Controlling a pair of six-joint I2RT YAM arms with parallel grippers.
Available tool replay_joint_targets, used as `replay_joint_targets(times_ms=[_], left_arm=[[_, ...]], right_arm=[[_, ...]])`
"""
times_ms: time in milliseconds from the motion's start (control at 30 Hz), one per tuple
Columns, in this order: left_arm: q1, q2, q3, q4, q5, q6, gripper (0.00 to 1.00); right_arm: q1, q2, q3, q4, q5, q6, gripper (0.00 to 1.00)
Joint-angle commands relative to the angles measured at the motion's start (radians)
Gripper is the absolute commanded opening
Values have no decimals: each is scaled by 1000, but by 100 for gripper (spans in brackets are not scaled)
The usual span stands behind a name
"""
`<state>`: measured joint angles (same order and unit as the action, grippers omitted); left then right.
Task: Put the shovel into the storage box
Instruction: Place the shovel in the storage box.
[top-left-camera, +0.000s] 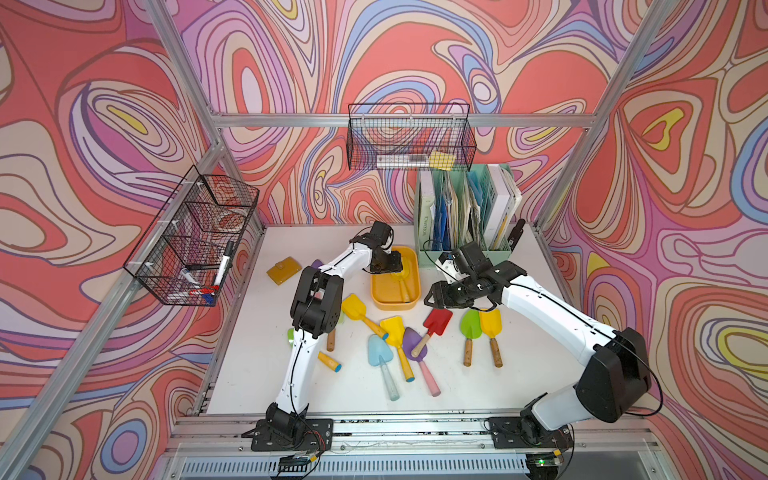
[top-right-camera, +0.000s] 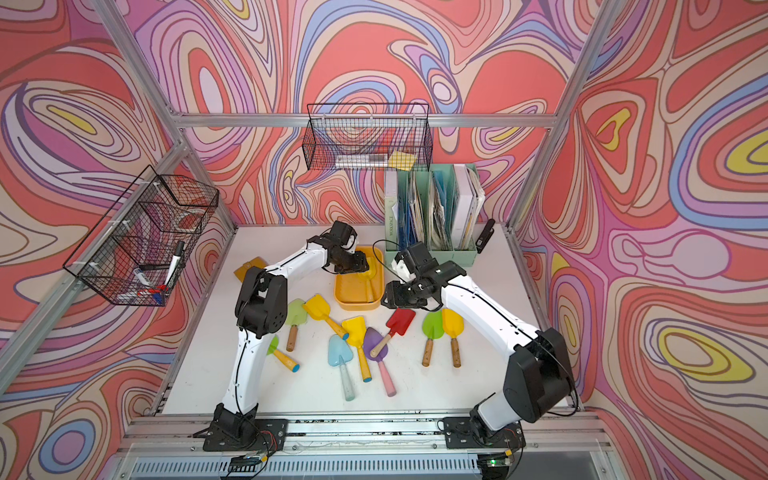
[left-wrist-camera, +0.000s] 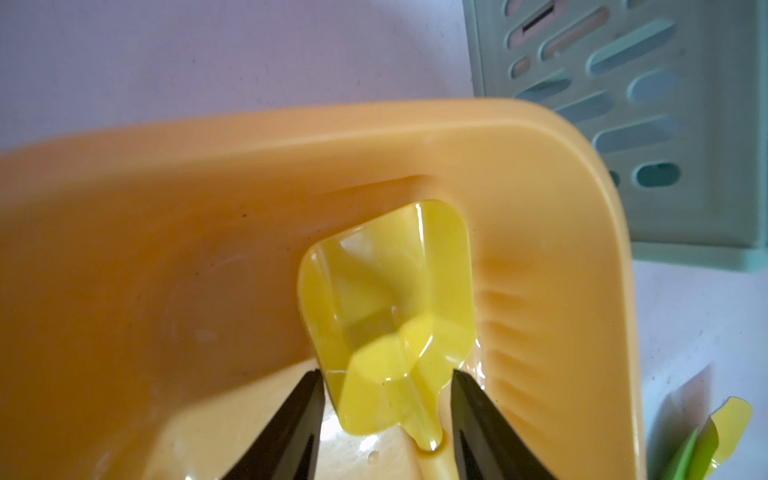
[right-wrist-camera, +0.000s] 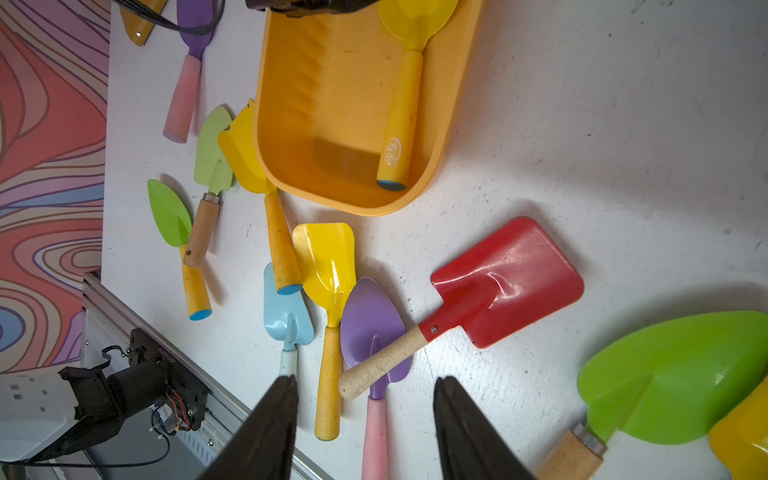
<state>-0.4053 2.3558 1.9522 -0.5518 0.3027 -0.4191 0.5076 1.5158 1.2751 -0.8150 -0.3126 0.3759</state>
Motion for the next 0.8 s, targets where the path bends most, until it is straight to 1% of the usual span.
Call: replay_joint_targets(times_ms=[0,133,200,267,433,567,633,767], left_arm=[[0,-9,28,-55,-24,5,57],[-7,-25,49,-87,-47,12,58],[-11,-39,59,-108,-71,22,58],[-17,-67,59,-120,-91,31,59],[-40,-180,32,-117,-126,49,72],[-53,-296,-14,-92,-122,51,79],[-64,-367,-66,-56,-107,44,83],[-78,-487,-163,-4,-57,23,88]], right_arm=[[6,-3,-13,16,-6,0,54],[6,-14,-13,11,14,13,54],[6,-31,-11,-3,53,29,54],[6,-58,-13,-30,118,55,54],[3,-127,-50,-174,341,130,55],[-16,-172,-140,-262,434,199,55],[-26,-195,-202,-303,471,236,57],[-55,-244,-303,-336,505,294,60]])
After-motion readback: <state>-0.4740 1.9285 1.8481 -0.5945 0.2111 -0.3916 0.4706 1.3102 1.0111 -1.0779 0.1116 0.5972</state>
